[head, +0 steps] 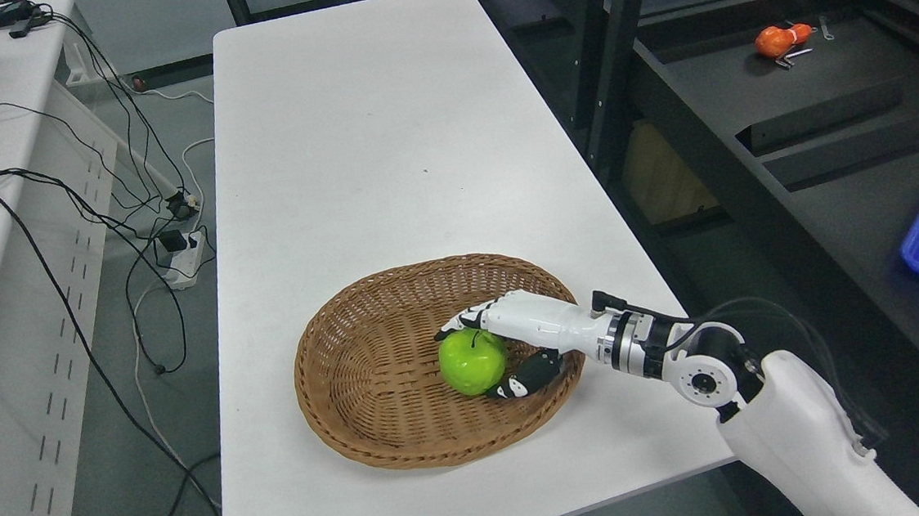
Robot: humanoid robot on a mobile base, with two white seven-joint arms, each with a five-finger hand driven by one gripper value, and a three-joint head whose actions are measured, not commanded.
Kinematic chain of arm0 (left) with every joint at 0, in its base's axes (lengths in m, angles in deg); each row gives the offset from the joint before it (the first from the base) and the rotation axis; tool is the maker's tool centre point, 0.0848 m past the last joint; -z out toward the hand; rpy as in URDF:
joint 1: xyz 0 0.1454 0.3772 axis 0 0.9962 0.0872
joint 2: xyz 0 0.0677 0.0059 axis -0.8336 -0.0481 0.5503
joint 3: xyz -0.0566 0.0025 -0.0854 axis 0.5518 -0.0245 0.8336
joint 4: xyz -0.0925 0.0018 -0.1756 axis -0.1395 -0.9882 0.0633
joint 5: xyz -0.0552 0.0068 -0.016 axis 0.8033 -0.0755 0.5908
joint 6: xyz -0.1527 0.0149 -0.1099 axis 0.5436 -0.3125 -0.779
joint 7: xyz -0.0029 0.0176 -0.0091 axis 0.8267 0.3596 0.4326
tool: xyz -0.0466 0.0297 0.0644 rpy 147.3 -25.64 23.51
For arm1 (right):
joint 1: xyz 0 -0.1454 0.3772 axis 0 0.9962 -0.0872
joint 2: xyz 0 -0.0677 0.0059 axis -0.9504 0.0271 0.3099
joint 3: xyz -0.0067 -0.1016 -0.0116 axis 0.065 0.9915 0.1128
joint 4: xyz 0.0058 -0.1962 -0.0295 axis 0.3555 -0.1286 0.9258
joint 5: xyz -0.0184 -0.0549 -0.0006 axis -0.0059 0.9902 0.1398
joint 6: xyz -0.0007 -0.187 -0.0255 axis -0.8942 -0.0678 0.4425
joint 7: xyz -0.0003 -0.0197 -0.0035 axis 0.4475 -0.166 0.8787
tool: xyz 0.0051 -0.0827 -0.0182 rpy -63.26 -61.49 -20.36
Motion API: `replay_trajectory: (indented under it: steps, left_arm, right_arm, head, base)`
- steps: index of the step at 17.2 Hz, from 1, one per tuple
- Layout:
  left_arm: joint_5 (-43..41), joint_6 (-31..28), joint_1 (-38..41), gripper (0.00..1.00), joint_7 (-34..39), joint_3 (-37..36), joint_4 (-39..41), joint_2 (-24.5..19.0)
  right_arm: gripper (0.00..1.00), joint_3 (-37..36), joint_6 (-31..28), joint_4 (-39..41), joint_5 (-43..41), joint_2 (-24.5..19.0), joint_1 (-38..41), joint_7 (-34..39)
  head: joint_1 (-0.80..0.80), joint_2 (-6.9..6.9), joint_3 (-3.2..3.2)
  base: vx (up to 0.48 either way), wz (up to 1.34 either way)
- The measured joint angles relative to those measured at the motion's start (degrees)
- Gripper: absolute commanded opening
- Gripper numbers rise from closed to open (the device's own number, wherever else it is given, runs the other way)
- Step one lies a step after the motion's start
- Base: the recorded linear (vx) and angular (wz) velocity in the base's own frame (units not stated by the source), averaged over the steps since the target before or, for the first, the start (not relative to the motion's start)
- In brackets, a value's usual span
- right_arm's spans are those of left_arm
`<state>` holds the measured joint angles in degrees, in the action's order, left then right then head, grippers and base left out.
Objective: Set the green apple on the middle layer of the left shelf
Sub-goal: 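Lift the green apple out of the basket with the right hand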
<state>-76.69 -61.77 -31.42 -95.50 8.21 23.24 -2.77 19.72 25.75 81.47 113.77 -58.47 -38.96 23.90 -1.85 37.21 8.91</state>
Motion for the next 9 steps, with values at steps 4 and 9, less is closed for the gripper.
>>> replay_trajectory:
  steps: [4, 9]
  left_arm:
    - [0.0, 0.0, 0.0, 1.00, 0.0, 0.0, 0.0, 0.0]
    - [0.0, 0.0, 0.0, 1.00, 0.0, 0.0, 0.0, 0.0]
  right_arm:
    - [0.00, -5.5, -1.5, 0.9, -6.4, -0.7, 0.7, -3.4]
    - [0.00, -12.7, -11.6, 1.8, -9.7, -2.3, 1.7, -23.8]
  head:
    - [0.00, 0.00, 0.00]
    - [0.00, 0.00, 0.00]
  base:
    - [-0.004, 0.00]
    - [0.000, 0.00]
